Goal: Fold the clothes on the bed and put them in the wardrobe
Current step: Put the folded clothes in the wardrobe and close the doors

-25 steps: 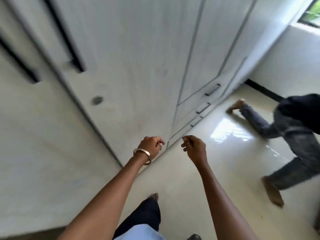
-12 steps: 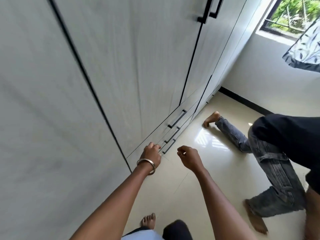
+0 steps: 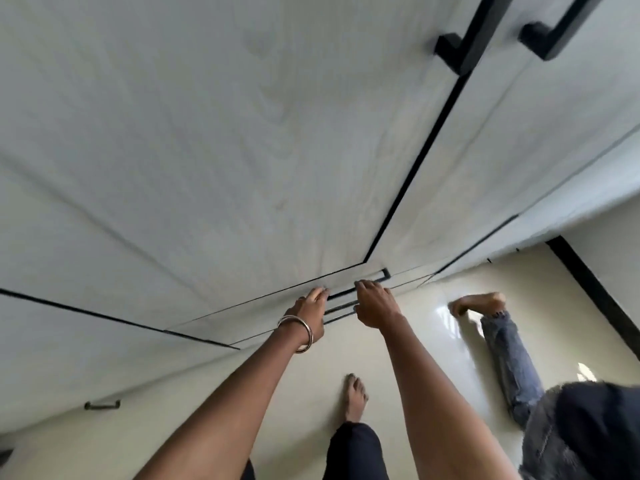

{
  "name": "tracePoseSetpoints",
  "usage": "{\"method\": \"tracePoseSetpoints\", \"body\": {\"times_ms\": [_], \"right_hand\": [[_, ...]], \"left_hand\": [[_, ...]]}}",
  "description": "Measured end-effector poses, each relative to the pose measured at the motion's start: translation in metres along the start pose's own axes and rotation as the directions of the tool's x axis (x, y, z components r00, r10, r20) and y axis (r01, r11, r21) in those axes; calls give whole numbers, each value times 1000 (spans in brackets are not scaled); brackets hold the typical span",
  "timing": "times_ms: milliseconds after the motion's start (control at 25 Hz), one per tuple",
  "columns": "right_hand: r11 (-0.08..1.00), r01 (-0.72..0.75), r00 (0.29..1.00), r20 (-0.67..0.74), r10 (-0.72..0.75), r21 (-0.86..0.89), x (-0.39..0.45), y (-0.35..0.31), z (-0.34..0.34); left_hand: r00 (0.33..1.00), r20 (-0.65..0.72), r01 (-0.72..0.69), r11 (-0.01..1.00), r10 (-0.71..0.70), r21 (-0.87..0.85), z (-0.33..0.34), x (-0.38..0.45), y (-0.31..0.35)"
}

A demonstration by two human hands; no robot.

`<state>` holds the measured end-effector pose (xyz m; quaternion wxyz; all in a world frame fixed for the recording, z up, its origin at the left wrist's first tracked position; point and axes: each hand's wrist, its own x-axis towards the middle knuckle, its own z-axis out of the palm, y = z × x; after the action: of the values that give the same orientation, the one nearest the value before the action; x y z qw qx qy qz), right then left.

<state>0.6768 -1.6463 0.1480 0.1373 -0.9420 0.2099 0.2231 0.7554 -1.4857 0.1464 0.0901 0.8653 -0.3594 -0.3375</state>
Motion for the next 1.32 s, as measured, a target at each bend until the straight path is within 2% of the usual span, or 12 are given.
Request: {"method": "tracePoseSetpoints", "body": {"times_ms": [240,360,520,640,720,840,880,960,1040,1080,1240,1320], "right_hand": [[950,254,961,161,-226,-182,41,41,18],[965,236,971,65,-230,-112,37,40,26],[960,260,963,103,-250,-103,27,47,28],[966,252,932,283,-228,-53,10,51,19],[988,155,878,455,-148,23,-9,52,12],[981,-82,793,608,-41,174,-50,57,-5],[934,-218,769,639,-16,285,-68,60,-9],[605,-560,710,705,-3,567,-97,63,-8],[299,-700,684,729,19,649,-123,62,0],[250,-729,669,741,65,637,-131,60,5],[422,-777,602,749,277,468,-151,42,1],[628,-667,728,531,435,400,-149,30,-10]], "left_hand": [[953,137,274,962,-269,-20,33,37,50],[955,73,287,958,-286,-7,25,39,55],[941,178,267,955,-288,131,-5,30,77],[954,258,204,964,-157,-169,-21,8,88],[991,45,133,952,-125,-276,-29,-9,82],[978,-176,91,989,-111,-115,-13,-33,55],[990,-88,100,989,-110,-107,0,-41,44],[988,82,144,980,-134,-139,28,-60,27],[986,49,167,969,-161,-184,53,-82,13],[982,-1,182,954,-188,-240,63,-91,9],[973,-23,203,896,-230,-395,78,-118,12],[971,-17,206,871,-239,-446,81,-125,13]]}}
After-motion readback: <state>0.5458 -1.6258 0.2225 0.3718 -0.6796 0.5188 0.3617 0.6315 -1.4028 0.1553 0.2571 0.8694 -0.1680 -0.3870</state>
